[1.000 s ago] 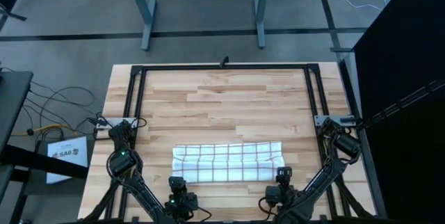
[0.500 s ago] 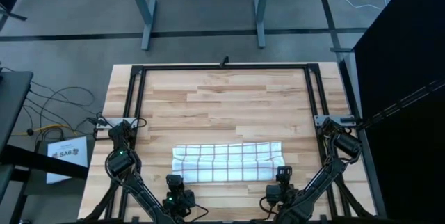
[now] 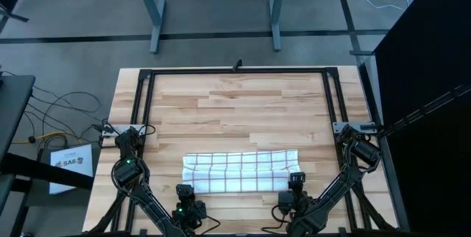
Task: Roll towel
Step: Fold the white towel
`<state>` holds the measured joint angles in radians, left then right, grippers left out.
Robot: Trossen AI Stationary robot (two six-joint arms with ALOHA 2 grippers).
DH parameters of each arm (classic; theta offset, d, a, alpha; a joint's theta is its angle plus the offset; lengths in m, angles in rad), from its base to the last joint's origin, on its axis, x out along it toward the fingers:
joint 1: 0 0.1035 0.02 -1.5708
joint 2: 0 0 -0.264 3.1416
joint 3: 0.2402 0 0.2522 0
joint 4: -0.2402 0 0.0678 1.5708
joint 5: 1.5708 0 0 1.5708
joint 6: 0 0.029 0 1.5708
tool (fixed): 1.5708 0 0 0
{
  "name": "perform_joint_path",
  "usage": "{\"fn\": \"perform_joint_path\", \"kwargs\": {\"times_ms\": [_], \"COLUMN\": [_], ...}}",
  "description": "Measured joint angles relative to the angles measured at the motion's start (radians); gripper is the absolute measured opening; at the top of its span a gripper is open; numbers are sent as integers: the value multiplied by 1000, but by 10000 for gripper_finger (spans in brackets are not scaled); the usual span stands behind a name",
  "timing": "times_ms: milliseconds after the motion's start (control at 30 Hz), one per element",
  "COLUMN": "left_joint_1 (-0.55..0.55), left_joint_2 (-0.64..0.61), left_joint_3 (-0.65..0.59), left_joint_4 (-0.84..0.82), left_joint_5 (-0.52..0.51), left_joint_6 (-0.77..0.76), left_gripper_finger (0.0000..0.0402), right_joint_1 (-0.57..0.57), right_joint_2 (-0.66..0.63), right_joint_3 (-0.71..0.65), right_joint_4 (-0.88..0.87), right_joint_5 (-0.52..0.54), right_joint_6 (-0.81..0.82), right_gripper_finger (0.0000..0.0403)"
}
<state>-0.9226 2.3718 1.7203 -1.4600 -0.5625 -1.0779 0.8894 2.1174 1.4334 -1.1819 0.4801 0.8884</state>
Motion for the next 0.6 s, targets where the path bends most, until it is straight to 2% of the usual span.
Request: {"fn": "perform_joint_path", "kwargs": {"times_ms": [400,500,600], "left_joint_1": [0,3,6], "left_joint_2": [1,1,1], "left_joint_3": [-1,-1,-2], "left_joint_4": [3,9,11], "left_joint_5": [-13,-10,-3], "left_joint_6": [2,11,13], "left_gripper_finger": [152,105,28], "right_joint_1": [1,1,1], "right_joint_2": [-9,-8,-7], "right_joint_3": [-76,-76,-77], "right_joint_4": [80,85,102], "right_joint_5": [-3,-16,-29], "right_joint_6": [17,19,15], "right_gripper_finger": [126,91,31]}}
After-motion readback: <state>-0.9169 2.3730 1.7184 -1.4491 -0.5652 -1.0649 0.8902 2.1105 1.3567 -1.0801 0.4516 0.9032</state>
